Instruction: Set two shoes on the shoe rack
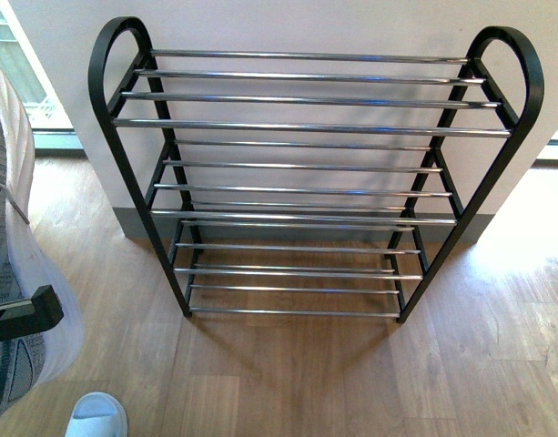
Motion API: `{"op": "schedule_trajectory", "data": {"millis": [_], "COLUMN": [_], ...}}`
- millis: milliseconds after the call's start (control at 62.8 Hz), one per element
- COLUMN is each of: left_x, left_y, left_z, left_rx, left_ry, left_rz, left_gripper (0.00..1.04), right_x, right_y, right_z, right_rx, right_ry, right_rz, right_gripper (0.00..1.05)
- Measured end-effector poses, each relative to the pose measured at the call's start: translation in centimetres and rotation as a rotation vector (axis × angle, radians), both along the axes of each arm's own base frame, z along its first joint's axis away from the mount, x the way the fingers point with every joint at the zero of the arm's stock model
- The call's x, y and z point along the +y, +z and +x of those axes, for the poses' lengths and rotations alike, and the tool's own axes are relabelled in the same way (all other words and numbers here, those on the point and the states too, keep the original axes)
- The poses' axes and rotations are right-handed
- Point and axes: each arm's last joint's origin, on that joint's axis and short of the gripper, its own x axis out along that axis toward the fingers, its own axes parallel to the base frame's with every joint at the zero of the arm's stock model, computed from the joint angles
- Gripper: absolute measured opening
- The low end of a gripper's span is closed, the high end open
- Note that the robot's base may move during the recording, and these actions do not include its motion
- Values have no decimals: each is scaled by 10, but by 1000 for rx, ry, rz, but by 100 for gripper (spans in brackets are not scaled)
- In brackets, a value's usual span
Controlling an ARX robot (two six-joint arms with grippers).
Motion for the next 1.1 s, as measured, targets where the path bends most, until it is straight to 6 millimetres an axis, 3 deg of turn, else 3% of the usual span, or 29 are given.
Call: {"op": "schedule_trajectory", "data": {"millis": [175, 287, 446, 590, 845, 1099], "left_x": [0, 0, 0, 0, 0, 0], "left_y": [0, 0, 0, 0, 0, 0], "left_z": [0, 0, 0, 0, 0, 0], "left_rx": [0, 0, 0, 0, 0, 1], "left_ry": [-1, -1, -1, -1, -1, -2], "left_rz": [0, -1, -1, -1, -1, -1], "left_gripper": [3, 3, 3, 3, 3, 3], "right_x": [23, 40, 55, 56, 47, 35], "right_y": [26, 37, 32, 23, 14, 7], "right_z": [32, 71, 125, 169, 207, 222], "right_rx": [77, 175, 315, 387, 458, 486], "right_ry": [-2, -44, -154, -271, -329, -354], "right_rz": [90, 163, 222, 217, 226, 235], "right_gripper": [1, 1, 1, 1, 1, 1]}}
